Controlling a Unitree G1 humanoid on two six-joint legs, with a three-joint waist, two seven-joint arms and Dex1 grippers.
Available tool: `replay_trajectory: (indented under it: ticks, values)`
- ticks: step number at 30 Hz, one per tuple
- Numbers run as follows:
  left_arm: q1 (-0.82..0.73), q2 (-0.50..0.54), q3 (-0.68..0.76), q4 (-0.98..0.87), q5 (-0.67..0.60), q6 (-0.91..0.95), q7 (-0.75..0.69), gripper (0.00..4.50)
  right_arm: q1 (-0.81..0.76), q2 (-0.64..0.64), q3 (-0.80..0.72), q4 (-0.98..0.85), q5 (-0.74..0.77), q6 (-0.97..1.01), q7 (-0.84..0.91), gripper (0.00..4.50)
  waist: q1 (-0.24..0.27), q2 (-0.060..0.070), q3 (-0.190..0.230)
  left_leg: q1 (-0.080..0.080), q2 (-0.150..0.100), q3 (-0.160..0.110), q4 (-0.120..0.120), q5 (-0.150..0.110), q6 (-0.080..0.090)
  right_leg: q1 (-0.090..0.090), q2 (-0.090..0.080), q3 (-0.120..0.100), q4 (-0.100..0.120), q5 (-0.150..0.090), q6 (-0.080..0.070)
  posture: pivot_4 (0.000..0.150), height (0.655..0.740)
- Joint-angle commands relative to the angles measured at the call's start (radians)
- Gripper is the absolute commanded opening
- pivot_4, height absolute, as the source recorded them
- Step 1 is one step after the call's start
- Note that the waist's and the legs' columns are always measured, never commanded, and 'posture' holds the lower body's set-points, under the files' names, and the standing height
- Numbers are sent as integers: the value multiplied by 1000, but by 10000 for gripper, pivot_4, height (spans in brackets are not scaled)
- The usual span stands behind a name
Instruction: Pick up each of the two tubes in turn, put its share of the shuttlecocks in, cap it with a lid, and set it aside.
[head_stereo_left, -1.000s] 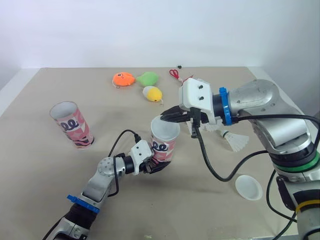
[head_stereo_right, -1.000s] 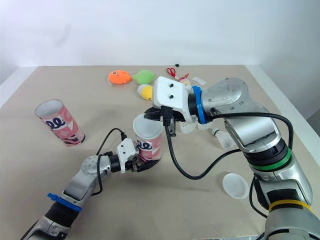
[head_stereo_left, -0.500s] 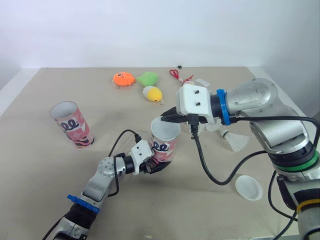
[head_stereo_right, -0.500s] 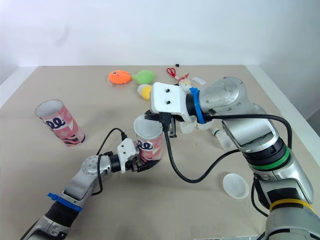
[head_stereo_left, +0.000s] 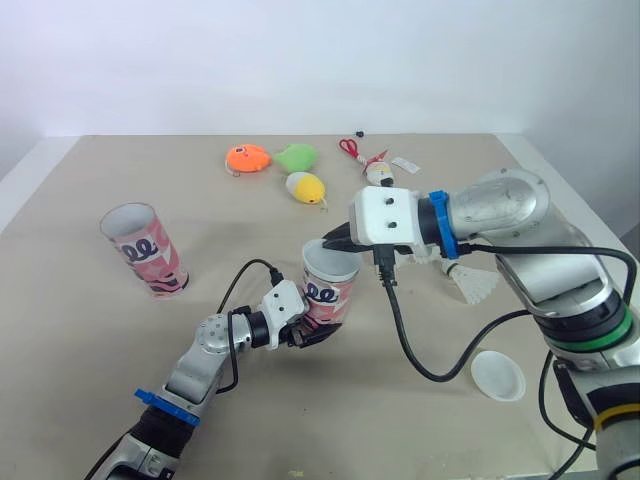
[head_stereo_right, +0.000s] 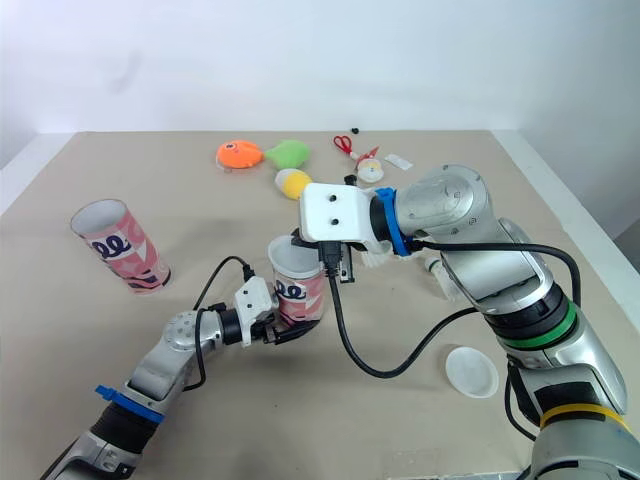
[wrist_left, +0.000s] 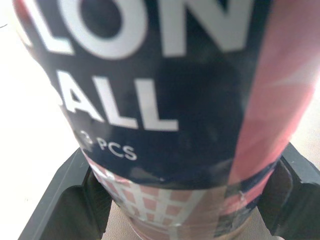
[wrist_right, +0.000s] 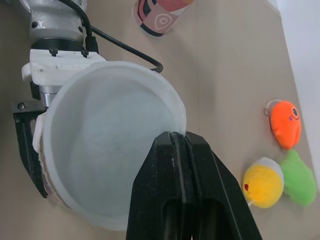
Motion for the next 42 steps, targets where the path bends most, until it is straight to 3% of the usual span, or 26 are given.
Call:
replay_trajectory:
  ticks: [1,15,29,33,42]
  values:
    - [16,18,-7,52,27,42,7,32717,13,-12,22,-15,-27,-16,20,375,0,0,0,0,0,0,0,0,0,0,0,0,0,0,0,1500,7400]
    - [15,12,-10,53,27,44,11,32717,5,-4,33,33,-140,-156,2,375,0,0,0,1,0,-2,0,0,0,-1,0,-2,0,-3,5,1500,7400]
    - [14,15,-10,54,27,43,7,32717,63,-17,56,25,-233,-318,17,375,0,0,0,1,0,-4,-1,0,0,-1,-6,-8,-2,-1,-1,1500,7400]
    - [14,15,-10,54,26,43,7,32717,74,-9,51,20,-233,-326,29,375,0,0,0,1,0,-5,-1,0,0,-1,-11,-16,-2,-3,4,1500,7400]
    - [14,13,-10,55,26,43,8,32717,75,40,6,-10,-145,-206,42,375,0,0,0,1,0,-6,-1,0,0,-1,-18,-25,-2,-1,0,1500,7400]
